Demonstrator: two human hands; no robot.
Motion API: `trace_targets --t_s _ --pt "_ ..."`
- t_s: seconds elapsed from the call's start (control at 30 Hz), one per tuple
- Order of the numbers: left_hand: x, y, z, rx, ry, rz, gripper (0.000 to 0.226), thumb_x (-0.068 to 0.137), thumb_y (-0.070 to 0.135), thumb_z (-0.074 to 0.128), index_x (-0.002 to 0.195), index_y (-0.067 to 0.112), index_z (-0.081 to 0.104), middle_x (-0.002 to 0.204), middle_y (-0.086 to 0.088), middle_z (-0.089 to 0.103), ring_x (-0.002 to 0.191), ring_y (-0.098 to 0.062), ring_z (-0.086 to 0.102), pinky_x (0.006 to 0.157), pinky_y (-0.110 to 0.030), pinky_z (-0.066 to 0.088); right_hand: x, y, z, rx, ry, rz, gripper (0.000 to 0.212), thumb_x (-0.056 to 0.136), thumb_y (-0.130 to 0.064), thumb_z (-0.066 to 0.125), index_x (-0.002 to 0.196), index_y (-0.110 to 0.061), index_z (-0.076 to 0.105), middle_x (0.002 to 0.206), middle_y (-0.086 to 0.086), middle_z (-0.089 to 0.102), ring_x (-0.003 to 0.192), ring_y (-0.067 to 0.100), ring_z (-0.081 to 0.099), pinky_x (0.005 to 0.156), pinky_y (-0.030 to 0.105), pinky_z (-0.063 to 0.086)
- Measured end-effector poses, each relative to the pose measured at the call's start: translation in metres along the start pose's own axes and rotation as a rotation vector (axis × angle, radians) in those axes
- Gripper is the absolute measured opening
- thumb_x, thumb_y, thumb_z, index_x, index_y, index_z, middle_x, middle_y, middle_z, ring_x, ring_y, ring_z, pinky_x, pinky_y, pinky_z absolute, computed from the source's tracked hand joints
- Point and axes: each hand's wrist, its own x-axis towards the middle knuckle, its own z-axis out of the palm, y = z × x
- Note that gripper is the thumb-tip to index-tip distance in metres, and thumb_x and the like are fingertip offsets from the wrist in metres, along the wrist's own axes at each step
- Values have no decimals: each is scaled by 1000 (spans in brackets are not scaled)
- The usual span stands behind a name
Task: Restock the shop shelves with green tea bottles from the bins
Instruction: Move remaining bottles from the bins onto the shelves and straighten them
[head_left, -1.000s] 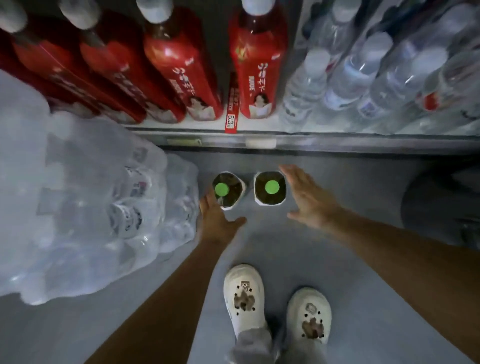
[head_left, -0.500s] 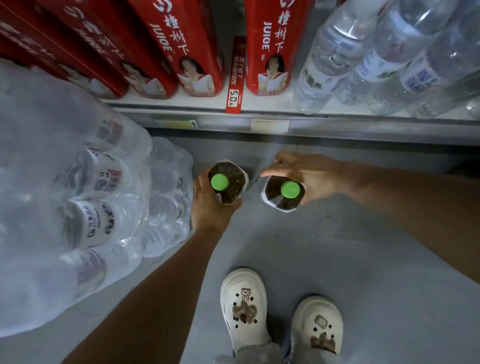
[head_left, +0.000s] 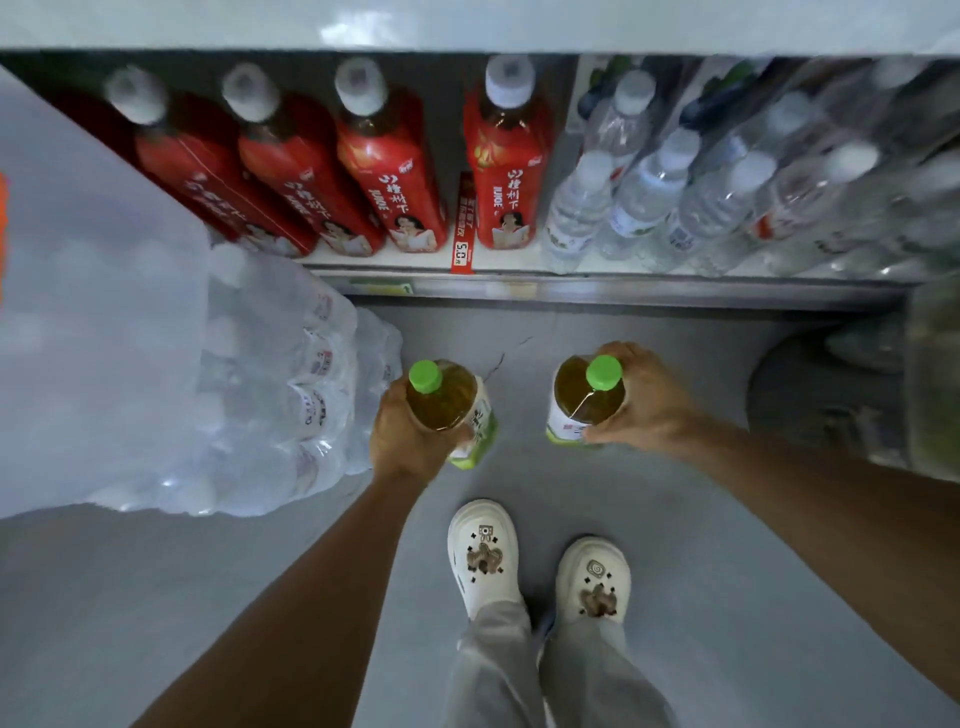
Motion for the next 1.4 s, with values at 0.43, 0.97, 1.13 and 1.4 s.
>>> trace_targets --t_s 0.43,0.97,1.13,1.4 --pt "-203 172 -195 -273 -178 209 74 56 0 91 118 19 56 115 -4 67 109 -24 65 97 -40 53 -202 -154 -225 548 63 -120 68 57 10 88 106 -27 59 93 -13 73 90 -11 67 76 8 49" --pt "-384 409 -444 -696 80 928 84 51 64 85 125 33 60 107 5 75 92 -10 74 73 -29 61 -401 -361 -531 597 582 -563 72 47 -48 87 110 -25 62 92 -18 74 83 -3 68 62 4 46" --pt "-431 453 -490 -846 99 1076 46 59 73 76 101 64 58 93 12 77 81 -11 76 59 -28 60 -452 -406 -581 665 608 -697 39 59 -43 81 96 -40 67 86 -19 75 77 1 72 52 12 51" --pt "-477 505 -557 -884 90 1266 63 63 75 74 112 37 59 84 3 77 75 -20 76 53 -30 58 -498 -450 -664 578 840 -809 63 54 -61 77 106 -28 67 93 -4 77 86 15 74 78 40 58"
